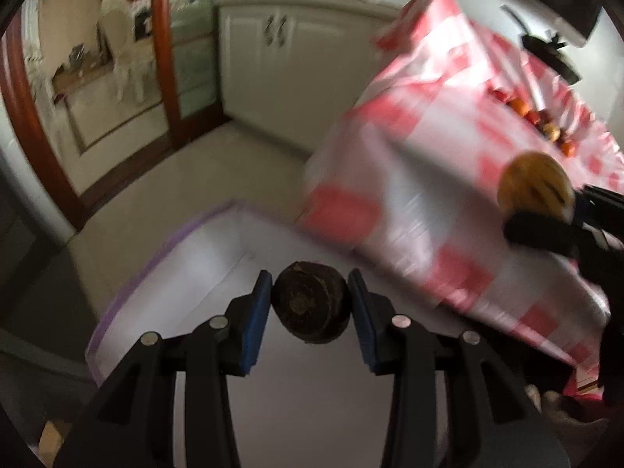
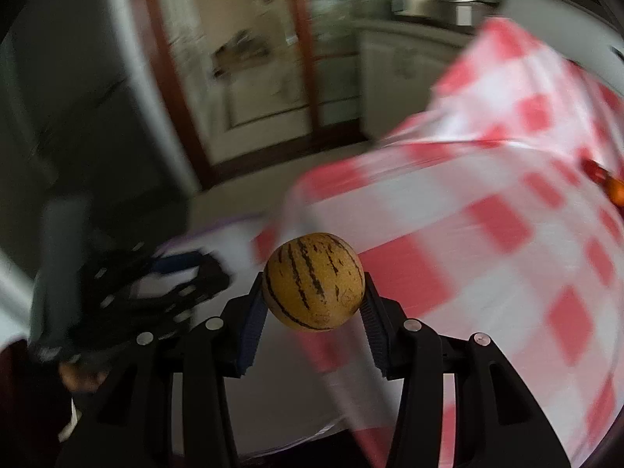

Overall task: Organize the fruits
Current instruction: 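Carry the dark fruit and the melon over the white box with both tools, then open the left tool to drop the dark fruit while the right releases the melon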

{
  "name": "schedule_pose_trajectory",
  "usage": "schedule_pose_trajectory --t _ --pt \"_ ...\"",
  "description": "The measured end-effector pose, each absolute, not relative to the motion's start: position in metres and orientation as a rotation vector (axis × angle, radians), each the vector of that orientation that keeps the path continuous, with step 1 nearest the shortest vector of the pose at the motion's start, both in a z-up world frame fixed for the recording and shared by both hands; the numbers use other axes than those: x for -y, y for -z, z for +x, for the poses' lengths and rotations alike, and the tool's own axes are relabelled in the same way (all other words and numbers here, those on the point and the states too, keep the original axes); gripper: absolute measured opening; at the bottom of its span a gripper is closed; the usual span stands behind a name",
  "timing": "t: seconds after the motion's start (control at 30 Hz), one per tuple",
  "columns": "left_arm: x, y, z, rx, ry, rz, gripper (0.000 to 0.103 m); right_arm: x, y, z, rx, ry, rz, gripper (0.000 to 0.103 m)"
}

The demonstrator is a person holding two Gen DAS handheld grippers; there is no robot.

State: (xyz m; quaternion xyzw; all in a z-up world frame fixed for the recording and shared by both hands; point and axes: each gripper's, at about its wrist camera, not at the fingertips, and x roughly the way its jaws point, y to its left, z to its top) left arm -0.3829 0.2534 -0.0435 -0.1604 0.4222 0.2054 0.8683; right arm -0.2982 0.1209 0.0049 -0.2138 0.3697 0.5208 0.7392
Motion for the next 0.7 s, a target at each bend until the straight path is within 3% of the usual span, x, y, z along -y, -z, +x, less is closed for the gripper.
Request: schedule_pose_trajectory --t 0.27,0.5,0.63,0.7 --pt "-0.276 0.111 -0.387 -1.142 -0.542 -0.332 0.041 -0.172 0.112 -0.343 -0.996 -1.164 -0.834 0.046" --pt "-0.29 0.147 -0.402 -1.263 -0.595 -0.372 0.042 -0.196 0.151 -0.369 -1.029 -1.198 -0.999 0.046" --pt "-0.296 0.149 -0.406 -1.272 -0.597 -0.387 0.063 -0.198 0.158 -0.366 -1.058 -1.199 -1.012 0.046" --pt "-0.298 0.147 -0.408 -1.259 -0.604 -0.392 0.08 -0.202 0.16 -0.359 -1.076 -1.184 -1.001 0.047"
